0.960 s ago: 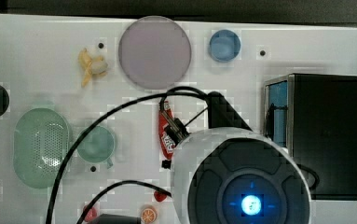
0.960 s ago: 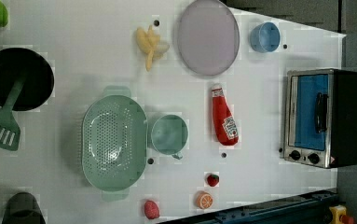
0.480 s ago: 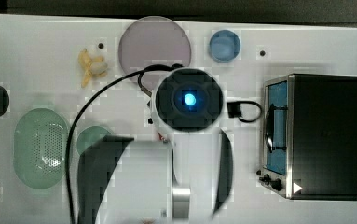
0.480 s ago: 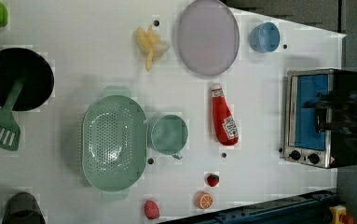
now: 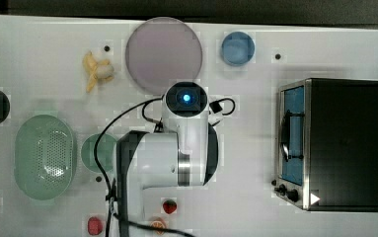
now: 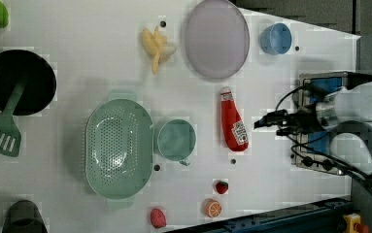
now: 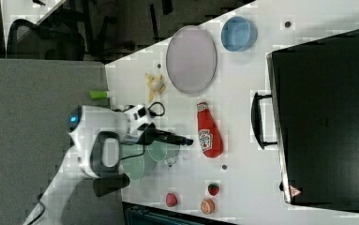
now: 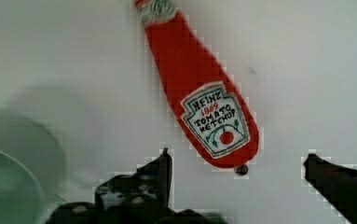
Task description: Pick Ketchup from the table and place it in strainer.
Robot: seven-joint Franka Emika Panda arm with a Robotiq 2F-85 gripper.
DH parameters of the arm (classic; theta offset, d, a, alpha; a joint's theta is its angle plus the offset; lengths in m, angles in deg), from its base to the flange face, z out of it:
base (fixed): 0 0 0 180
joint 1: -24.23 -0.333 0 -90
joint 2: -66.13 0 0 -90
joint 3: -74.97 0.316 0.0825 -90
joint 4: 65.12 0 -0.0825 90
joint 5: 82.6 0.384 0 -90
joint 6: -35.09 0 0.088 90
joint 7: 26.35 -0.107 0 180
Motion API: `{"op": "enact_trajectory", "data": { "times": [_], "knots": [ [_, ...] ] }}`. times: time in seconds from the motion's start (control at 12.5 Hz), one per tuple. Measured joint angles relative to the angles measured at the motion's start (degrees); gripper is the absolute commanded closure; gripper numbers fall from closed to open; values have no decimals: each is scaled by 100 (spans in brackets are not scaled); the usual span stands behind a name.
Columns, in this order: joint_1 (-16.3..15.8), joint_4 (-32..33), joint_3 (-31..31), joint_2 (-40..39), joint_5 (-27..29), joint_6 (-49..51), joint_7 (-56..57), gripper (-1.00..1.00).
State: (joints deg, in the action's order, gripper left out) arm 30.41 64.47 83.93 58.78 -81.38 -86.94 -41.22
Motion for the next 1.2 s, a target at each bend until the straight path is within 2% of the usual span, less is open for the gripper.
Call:
{"op": "enact_trajectory", "data": {
  "times": [0.24, 0.48, 0.72, 1.2],
  "knots": [
    [31, 313, -10, -252, -23, -741, 1049, -100],
    [31, 291, -27, -488, -69, -1362, 1673, -100],
    [10, 235, -124, -918, -384, -1804, 1866, -100],
    [24, 358, -46, -1749, -390, -2375, 2062, -100]
  ]
}}
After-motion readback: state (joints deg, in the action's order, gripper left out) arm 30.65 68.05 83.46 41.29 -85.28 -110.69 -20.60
